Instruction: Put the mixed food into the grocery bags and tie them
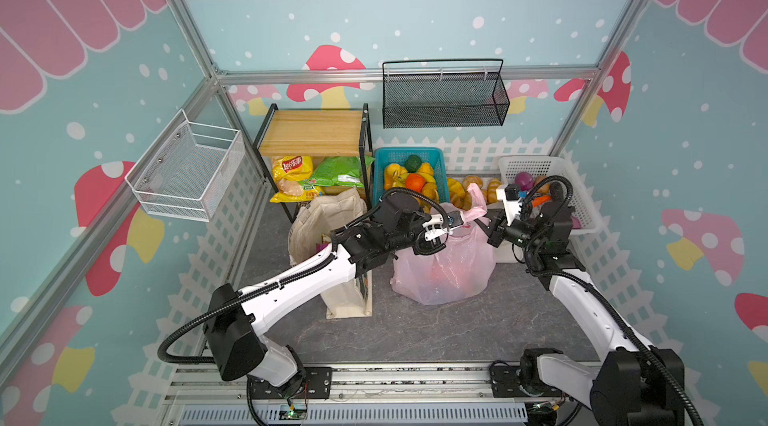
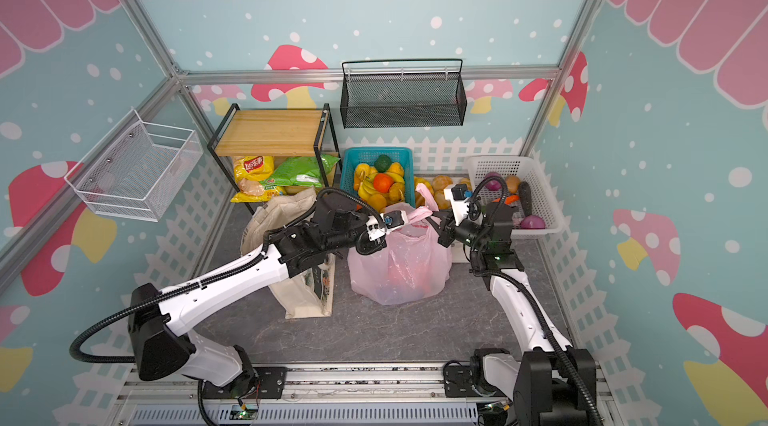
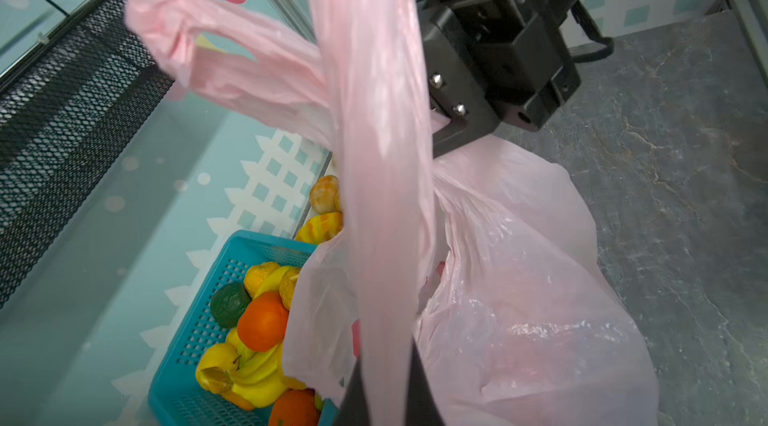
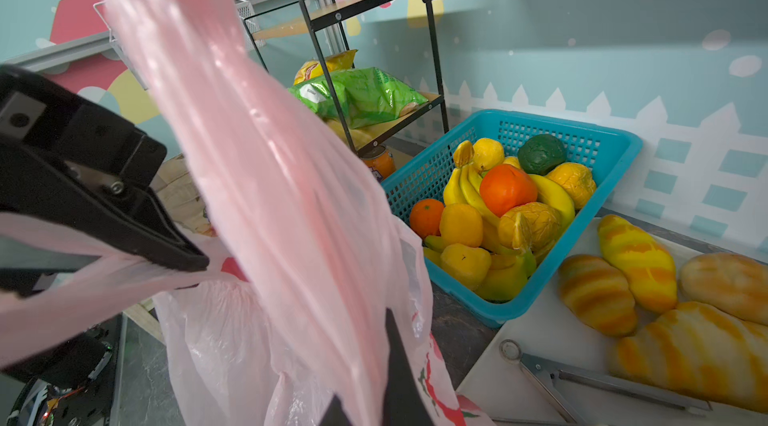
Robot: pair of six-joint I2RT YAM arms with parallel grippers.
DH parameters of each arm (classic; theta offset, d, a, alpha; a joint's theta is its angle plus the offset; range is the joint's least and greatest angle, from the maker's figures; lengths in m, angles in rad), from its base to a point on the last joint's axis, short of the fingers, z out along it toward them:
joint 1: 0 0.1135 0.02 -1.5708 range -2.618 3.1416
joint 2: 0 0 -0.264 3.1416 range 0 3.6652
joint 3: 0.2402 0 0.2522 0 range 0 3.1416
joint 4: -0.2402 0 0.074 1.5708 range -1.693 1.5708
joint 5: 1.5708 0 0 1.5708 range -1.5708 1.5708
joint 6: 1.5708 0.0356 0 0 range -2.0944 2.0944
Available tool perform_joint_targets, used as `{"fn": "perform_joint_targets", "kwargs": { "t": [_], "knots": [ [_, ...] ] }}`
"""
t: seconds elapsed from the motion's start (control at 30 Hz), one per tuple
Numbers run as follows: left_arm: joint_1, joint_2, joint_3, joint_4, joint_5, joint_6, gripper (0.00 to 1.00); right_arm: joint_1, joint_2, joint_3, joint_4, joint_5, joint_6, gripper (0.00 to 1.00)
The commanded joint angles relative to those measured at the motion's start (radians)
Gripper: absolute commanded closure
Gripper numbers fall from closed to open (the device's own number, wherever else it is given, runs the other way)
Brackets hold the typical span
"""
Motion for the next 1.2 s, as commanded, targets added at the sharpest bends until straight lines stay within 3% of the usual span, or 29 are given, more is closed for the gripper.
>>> {"fn": "perform_joint_targets", "kwargs": {
  "t": [0.0,0.23,0.53,1.17],
  "knots": [
    [0.016,0.053,0.095,-0.122,0.053,0.106,1.00,-0.003,-0.005,0.006,0.041,-0.078,-0.087,1.00],
    [0.039,0.148,0.225,-0.201,0.073,0.112,1.00,-0.003,-0.001,-0.026,0.123,-0.113,-0.105,0.94],
    [0.040,0.213,0.311,-0.245,0.119,0.107,1.00,-0.003,-0.017,-0.073,0.236,-0.162,-0.074,0.73],
    [0.051,0.283,0.372,-0.316,0.141,0.124,1.00,-0.003,-0.015,-0.098,0.314,-0.202,0.023,0.61]
  ]
}}
